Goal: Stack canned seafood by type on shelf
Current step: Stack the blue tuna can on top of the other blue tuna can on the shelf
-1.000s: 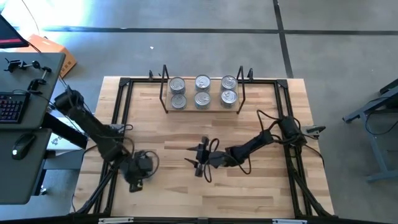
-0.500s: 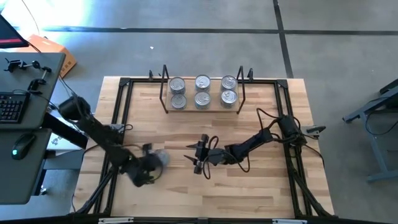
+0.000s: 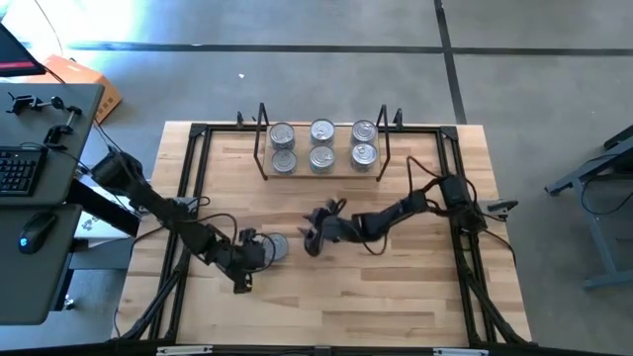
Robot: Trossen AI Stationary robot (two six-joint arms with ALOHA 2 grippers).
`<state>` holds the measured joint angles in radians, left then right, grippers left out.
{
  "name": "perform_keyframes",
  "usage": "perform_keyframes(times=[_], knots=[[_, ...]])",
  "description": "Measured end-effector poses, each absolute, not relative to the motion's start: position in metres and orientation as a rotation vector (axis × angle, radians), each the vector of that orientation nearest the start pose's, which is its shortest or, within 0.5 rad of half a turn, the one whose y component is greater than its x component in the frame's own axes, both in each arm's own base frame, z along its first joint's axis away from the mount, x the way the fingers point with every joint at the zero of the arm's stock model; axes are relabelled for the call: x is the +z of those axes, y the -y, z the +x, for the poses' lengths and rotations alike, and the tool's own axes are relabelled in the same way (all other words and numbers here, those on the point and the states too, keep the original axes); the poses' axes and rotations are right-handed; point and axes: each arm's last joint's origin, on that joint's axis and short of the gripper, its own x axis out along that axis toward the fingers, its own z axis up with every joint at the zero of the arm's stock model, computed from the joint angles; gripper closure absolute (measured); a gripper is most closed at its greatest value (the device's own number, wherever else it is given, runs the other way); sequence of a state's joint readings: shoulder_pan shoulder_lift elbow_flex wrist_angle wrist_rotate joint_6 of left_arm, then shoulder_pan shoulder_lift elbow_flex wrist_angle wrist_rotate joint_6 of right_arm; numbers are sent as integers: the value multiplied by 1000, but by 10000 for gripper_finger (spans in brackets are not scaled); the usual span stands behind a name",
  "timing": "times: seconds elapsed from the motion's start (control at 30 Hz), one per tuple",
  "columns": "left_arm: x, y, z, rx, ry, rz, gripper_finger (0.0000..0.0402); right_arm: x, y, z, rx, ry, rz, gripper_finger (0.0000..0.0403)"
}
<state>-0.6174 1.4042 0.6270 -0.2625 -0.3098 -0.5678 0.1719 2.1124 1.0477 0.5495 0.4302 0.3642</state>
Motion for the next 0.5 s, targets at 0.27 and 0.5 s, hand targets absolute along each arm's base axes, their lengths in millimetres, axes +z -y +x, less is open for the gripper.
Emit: perform_keyframes(times=[0.27, 0.5], knots=[[121, 125, 196, 147, -924, -24, 401, 97, -30, 410, -208, -490, 161, 206], [122, 104, 206, 321, -843, 145, 401, 96, -41, 408, -166, -509, 131, 206]])
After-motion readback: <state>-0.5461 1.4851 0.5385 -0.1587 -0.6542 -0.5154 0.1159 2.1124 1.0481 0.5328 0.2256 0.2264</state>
